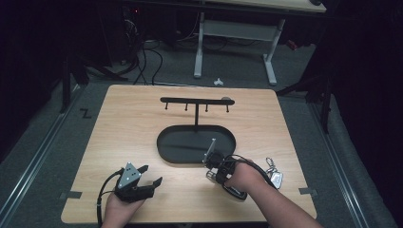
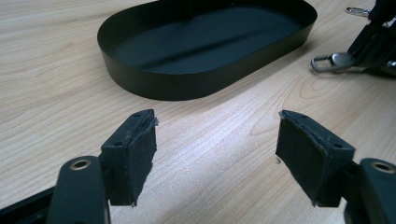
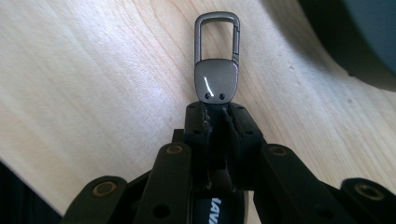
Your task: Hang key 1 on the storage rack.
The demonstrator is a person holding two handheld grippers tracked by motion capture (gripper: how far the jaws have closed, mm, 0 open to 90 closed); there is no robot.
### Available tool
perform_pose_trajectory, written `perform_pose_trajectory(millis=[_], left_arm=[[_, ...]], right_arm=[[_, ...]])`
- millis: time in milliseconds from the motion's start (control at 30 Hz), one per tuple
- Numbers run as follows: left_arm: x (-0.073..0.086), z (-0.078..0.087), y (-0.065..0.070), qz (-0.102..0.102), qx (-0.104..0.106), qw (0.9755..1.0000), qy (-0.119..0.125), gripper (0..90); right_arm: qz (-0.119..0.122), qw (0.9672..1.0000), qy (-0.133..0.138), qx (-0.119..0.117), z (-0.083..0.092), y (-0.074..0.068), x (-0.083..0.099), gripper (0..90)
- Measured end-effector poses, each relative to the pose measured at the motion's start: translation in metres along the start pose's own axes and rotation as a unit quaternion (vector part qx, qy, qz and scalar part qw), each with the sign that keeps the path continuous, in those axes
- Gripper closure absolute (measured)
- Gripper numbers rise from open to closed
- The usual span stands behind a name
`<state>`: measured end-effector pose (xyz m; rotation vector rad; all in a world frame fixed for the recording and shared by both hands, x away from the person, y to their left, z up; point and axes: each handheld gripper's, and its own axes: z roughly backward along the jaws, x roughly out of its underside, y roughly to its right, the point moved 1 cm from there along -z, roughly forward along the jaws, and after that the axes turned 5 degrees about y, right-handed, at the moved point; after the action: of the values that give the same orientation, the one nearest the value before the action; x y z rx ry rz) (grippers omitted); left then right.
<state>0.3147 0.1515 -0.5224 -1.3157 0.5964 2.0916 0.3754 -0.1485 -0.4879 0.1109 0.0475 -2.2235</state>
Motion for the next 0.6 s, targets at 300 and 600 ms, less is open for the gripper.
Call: perform_pose_trajectory(millis=[300,600], left_arm=[[0.001,0.001,-0.001,0.003,-0.002,1.0000,0.003,29.6],[0.001,0.000,0.000,-0.001,0.001,1.0000,-0.003,29.9]], right_arm=[[-0.029,0.9992,0.026,-0.002,0.033,0.002,0.019,80.2],[-0.043,0.9984,0.036,0.003,0.051,0.008,0.031,80.3]])
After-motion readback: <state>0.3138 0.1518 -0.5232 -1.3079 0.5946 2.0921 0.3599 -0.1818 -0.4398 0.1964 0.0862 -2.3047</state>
